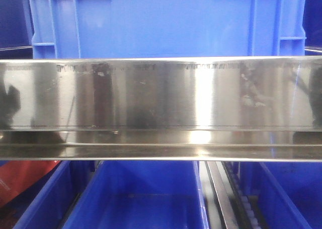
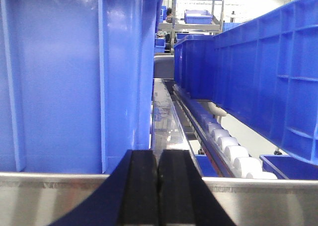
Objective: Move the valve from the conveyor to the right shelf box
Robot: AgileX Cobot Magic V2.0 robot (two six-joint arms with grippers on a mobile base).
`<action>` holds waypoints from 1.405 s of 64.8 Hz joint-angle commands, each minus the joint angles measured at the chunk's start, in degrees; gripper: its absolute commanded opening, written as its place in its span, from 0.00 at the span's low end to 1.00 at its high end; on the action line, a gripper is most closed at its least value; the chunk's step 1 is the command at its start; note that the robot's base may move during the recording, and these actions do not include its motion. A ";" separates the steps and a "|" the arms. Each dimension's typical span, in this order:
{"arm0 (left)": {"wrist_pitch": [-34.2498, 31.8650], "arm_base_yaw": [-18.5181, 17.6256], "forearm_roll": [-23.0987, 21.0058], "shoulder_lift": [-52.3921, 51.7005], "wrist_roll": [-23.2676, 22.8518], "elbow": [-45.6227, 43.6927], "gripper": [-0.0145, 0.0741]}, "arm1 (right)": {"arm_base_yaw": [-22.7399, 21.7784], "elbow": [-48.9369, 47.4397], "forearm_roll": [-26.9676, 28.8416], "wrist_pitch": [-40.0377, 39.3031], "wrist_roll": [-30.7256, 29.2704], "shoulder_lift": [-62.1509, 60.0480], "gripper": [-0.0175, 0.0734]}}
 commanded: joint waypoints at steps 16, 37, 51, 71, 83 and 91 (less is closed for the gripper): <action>-1.20 0.09 0.04 -0.32 -0.22 -0.11 0.04 | -0.15 0.03 -0.44 -1.33 -0.21 -0.27 0.01; -1.20 0.09 0.04 -0.32 -0.22 -0.11 0.04 | -0.76 0.29 -0.81 -1.33 -0.21 -0.42 0.01; -1.20 0.09 0.04 -0.32 -0.22 -0.11 0.04 | -13.50 6.59 -1.45 -10.49 -0.21 -3.08 0.01; -1.20 0.09 0.04 -0.32 -0.22 -0.11 0.04 | -29.41 16.93 -1.45 -14.68 1.10 -7.49 0.01; -1.20 0.09 0.04 -0.32 -0.22 -0.11 0.04 | -30.38 21.21 -1.33 -21.36 1.24 -7.49 0.01; -1.20 0.09 0.04 -0.32 -0.22 -0.11 0.04 | -30.38 21.21 -0.89 -21.73 1.82 -7.49 0.01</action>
